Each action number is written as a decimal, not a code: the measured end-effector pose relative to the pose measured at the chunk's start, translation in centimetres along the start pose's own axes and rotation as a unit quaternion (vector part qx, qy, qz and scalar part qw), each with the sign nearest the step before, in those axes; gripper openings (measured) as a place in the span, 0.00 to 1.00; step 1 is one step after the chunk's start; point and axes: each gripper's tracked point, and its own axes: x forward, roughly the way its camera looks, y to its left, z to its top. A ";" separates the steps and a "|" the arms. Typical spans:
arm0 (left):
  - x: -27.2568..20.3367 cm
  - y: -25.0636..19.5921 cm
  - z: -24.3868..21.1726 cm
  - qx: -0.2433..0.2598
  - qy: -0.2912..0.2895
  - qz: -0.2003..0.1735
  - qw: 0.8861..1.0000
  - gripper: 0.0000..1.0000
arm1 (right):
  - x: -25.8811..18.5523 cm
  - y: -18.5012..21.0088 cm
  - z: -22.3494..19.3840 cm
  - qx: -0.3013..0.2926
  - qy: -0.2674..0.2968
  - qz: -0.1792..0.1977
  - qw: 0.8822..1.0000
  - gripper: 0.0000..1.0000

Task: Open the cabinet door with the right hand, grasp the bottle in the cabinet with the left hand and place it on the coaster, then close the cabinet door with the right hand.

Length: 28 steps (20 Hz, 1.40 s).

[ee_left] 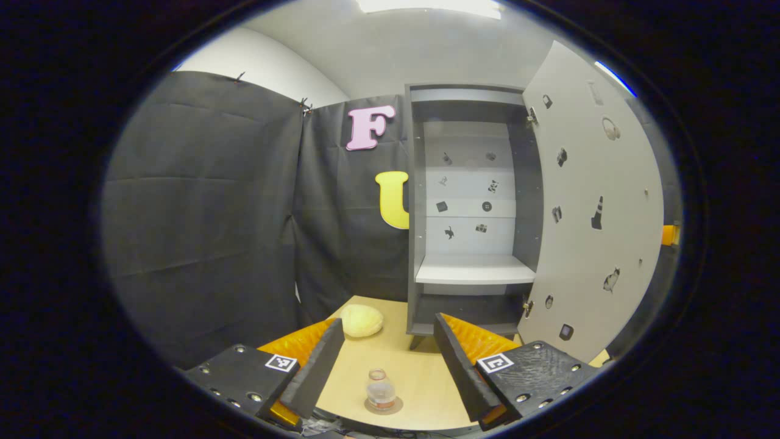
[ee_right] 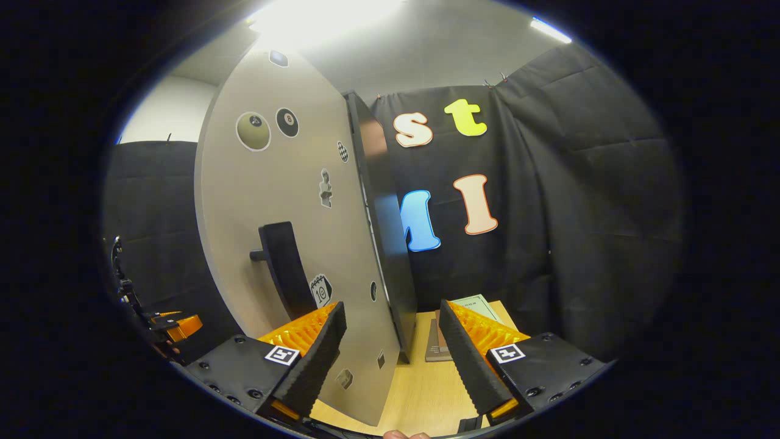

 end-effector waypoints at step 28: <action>7.0 17.4 -2.8 -0.061 0.015 -0.036 0.997 0.89 | 10.6 21.9 -3.9 -0.024 0.032 -0.017 0.999 0.98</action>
